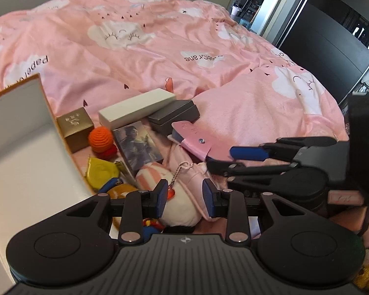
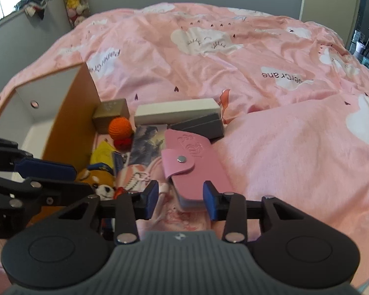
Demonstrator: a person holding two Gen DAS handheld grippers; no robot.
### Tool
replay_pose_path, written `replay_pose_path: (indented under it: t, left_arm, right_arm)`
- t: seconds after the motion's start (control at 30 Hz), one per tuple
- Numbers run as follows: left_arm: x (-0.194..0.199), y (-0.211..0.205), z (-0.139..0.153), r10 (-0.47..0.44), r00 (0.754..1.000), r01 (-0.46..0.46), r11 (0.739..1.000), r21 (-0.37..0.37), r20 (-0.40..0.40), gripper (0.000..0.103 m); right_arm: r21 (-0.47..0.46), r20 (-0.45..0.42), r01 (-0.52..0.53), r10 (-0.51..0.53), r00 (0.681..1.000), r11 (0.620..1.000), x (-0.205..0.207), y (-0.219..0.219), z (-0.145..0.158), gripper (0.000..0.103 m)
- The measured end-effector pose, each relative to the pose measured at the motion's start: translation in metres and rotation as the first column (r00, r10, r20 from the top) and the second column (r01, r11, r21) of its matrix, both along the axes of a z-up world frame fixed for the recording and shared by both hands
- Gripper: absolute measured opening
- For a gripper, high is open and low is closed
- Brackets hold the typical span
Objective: Organize objects
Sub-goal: 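Grasp the pink snap wallet with the right tool while the left grasps the pink backpack keychain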
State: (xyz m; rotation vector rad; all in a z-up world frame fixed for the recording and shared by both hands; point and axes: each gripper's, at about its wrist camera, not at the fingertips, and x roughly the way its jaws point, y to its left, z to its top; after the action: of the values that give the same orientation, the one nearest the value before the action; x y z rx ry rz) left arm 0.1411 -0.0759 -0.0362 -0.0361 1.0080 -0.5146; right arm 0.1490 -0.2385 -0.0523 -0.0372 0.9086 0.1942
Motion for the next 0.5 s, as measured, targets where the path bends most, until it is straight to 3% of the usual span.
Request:
replay_pose_path:
  t: [0.1,0.17,0.37,0.4,0.5]
  left_arm:
    - [0.011,-0.003,-0.006,0.025,0.999,-0.025,1.0,-0.011,-0.046,0.039]
    - [0.016,-0.004,-0.009,0.042,0.996,-0.043,0.999,-0.019,-0.072,0.037]
    - [0.026,0.001,-0.016,0.124,0.986,-0.129,0.991,-0.033,-0.113,0.036]
    - [0.027,0.002,-0.017,0.129,0.985,-0.134,0.99,-0.035,-0.118,0.036]
    - [0.027,-0.001,-0.018,0.128,0.984,-0.133,0.991,-0.032,-0.125,0.036]
  right_arm:
    - [-0.005,-0.011,-0.016,0.016,1.0,1.0,0.008,0.001,-0.009,0.046]
    - [-0.019,-0.007,-0.025,0.025,1.0,1.0,0.012,0.003,-0.013,0.054]
    - [-0.06,0.017,-0.017,0.018,1.0,0.998,0.025,0.007,-0.025,0.056]
    - [-0.059,0.015,-0.014,0.015,1.0,0.998,0.026,0.007,-0.027,0.055]
    - [-0.062,0.04,-0.023,0.026,0.999,0.998,0.019,0.009,-0.022,0.038]
